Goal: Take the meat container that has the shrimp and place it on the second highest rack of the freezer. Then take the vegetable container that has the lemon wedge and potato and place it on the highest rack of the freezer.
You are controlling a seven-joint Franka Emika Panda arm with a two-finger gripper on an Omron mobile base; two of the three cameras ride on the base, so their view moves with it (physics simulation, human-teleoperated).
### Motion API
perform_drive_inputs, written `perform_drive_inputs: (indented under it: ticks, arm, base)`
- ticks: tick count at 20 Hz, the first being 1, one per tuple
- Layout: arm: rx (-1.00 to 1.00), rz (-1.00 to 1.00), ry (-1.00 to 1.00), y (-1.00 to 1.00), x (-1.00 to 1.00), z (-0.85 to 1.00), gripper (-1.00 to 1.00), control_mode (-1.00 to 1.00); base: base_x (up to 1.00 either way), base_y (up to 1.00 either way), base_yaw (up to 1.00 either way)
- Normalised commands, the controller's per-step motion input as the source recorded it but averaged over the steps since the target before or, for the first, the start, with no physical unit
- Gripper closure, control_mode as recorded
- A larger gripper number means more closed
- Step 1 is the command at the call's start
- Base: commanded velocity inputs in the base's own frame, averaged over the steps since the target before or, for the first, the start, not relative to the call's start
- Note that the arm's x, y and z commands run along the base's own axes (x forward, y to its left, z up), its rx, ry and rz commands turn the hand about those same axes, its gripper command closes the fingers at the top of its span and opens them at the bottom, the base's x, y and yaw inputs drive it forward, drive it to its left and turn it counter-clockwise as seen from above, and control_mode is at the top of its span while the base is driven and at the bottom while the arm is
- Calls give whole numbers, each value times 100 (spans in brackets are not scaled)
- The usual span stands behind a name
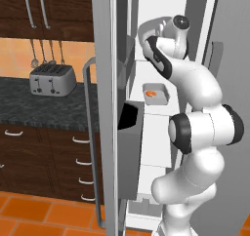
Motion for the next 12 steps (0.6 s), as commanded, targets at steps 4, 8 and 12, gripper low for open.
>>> perform_drive_inputs:
  ticks: [4,8,12]
  arm:
    - [0,0,0,0,0,0,-100,-100]
    - [0,0,0,0,0,0,-100,-100]
    - [0,0,0,0,0,0,-100,-100]
  base:
    - [0,0,0]
    - [0,0,0]
    - [0,0,0]
